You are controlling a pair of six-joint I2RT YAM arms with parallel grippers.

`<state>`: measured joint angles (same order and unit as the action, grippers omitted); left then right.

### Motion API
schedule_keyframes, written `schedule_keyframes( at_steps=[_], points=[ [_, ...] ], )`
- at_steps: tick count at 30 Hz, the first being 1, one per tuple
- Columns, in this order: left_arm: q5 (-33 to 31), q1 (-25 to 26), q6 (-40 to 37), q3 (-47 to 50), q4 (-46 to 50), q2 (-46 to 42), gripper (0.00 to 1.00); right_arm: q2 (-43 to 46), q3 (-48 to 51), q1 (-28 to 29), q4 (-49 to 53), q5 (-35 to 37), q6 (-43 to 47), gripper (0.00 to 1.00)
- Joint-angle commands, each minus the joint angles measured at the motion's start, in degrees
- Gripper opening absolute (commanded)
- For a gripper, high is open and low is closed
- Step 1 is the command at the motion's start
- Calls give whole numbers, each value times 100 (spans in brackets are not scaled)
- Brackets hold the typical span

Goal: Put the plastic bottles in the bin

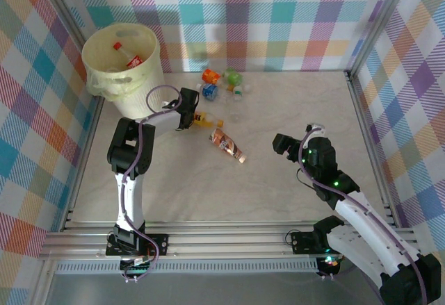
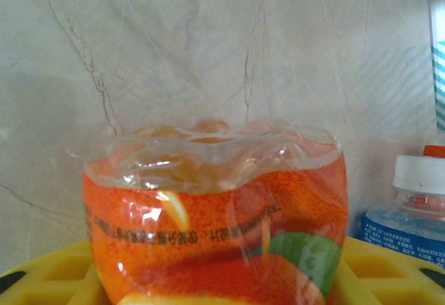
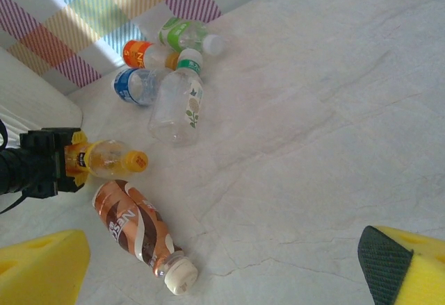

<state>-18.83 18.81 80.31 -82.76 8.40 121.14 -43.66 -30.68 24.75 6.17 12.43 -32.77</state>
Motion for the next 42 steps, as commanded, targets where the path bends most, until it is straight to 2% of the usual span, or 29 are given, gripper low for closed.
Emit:
schedule_keyframes(
  at_steps=[1, 10, 14, 23, 27, 32, 36, 42],
  points=[
    [-207, -61, -61, 15, -208, -266, 53, -1, 53, -5, -209, 76, -62, 100],
    [7, -61, -108, 467, -1052, -814, 53, 32, 171, -8, -379, 17, -168, 100],
    [315, -55, -264, 711, -1498, -1130, 53, 42, 220, -6, -483, -60, -155, 100],
    [699, 79, -759, 1449, -1537, -2115, 53, 94, 346, -10, -839, -41, -250, 100],
    [892, 70, -1324, 1684, -1420, -2625, 52, 57, 354, -6, -1039, -312, -286, 100],
    [1344, 46, -2420, 1510, -784, -3040, 52, -217, 296, -6, -1351, -898, -282, 100],
    [1686, -40, -3241, 1552, -548, -3401, 53, -501, 150, 13, -1422, -1105, -249, 100],
    [2074, -286, -4011, 1694, -304, -3926, 52, -947, -76, 73, -1712, -1460, -140, 100]
  ],
)
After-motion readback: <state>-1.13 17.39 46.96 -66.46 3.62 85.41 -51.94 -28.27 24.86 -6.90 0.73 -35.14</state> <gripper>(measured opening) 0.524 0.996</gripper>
